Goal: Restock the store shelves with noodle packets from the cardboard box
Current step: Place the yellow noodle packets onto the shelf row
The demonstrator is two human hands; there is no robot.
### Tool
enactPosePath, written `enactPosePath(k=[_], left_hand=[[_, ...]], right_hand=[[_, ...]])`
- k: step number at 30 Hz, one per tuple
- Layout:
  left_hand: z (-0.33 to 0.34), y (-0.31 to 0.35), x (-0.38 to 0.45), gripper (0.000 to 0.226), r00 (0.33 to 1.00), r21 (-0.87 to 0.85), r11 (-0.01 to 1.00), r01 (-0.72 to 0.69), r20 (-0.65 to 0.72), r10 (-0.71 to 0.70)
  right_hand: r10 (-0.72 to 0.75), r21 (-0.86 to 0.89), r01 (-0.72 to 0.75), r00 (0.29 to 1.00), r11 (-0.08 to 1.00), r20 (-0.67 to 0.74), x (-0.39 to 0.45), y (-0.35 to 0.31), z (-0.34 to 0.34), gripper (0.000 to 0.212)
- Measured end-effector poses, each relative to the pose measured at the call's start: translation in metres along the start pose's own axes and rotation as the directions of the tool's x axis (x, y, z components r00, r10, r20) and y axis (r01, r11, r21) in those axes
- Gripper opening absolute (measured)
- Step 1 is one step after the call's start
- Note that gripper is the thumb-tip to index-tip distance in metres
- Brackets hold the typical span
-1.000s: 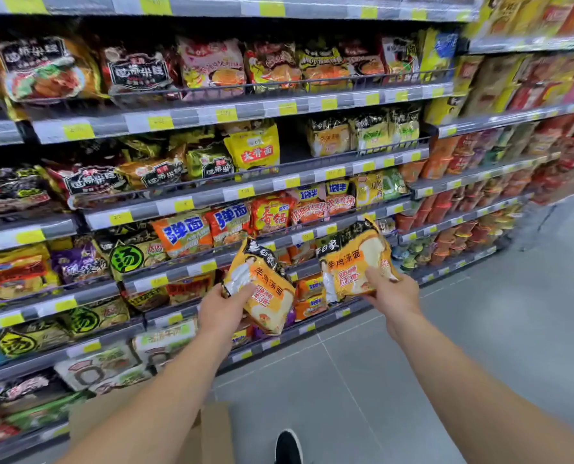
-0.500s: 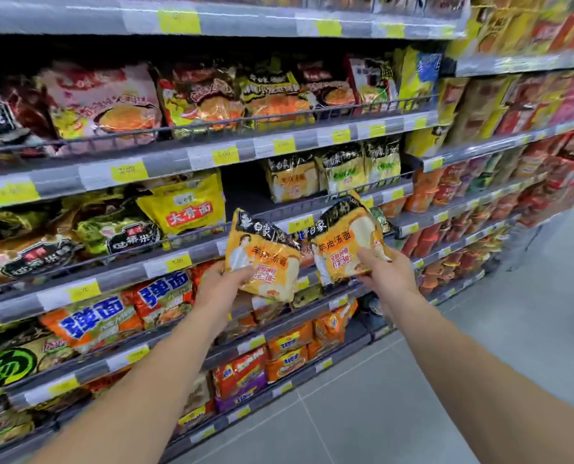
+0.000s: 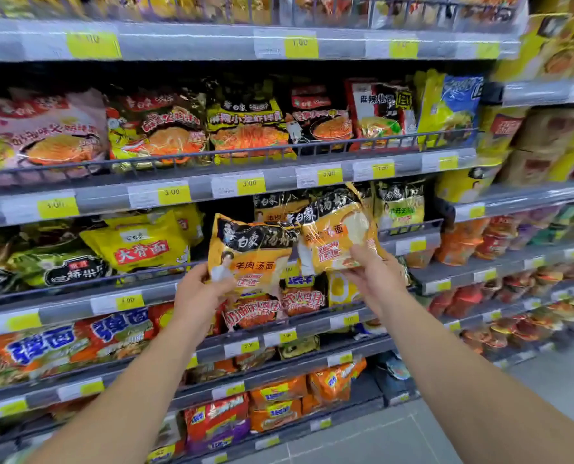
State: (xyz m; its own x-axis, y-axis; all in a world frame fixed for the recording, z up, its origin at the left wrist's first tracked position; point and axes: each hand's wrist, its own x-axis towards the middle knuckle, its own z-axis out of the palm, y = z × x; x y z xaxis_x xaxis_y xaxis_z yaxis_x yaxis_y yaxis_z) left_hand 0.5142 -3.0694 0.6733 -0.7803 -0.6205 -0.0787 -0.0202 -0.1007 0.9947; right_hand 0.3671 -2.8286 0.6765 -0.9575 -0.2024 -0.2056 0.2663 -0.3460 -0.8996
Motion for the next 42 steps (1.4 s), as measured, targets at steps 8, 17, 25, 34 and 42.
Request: enactPosePath(k=[8,17,25,34,42], left_hand=[[0.036,0.017,0.029,0.034,0.929,0.15,0.966,-0.211,-0.276,0.246],[0.076,0.006,0.089,0.031,0.941,0.329,0.927,-0.181,-0.215,0.26],[0.092,0.011,0.121,0.044,0.944,0.718,0.694,-0.049,-0.195,0.268],[0.102,0.001,0.13,0.034,0.949,0.778,0.627,-0.031,-0.174,0.263],[0.116,0.005,0.136,0.031,0.976,0.713,0.701,0.028,-0.17,0.134]], right_hand=[[0.055,0.04,-0.059,0.993,0.997,0.106,0.056,-0.005,-0.007,0.072],[0.187,0.184,-0.198,0.979,0.963,0.079,0.088,0.014,-0.03,0.07],[0.222,0.229,-0.23,0.973,0.946,0.06,0.107,0.016,-0.043,0.06],[0.223,0.329,-0.246,0.969,0.912,0.104,0.112,0.023,-0.041,0.073],[0.232,0.376,-0.267,0.963,0.887,0.137,0.108,0.019,-0.059,0.038]])
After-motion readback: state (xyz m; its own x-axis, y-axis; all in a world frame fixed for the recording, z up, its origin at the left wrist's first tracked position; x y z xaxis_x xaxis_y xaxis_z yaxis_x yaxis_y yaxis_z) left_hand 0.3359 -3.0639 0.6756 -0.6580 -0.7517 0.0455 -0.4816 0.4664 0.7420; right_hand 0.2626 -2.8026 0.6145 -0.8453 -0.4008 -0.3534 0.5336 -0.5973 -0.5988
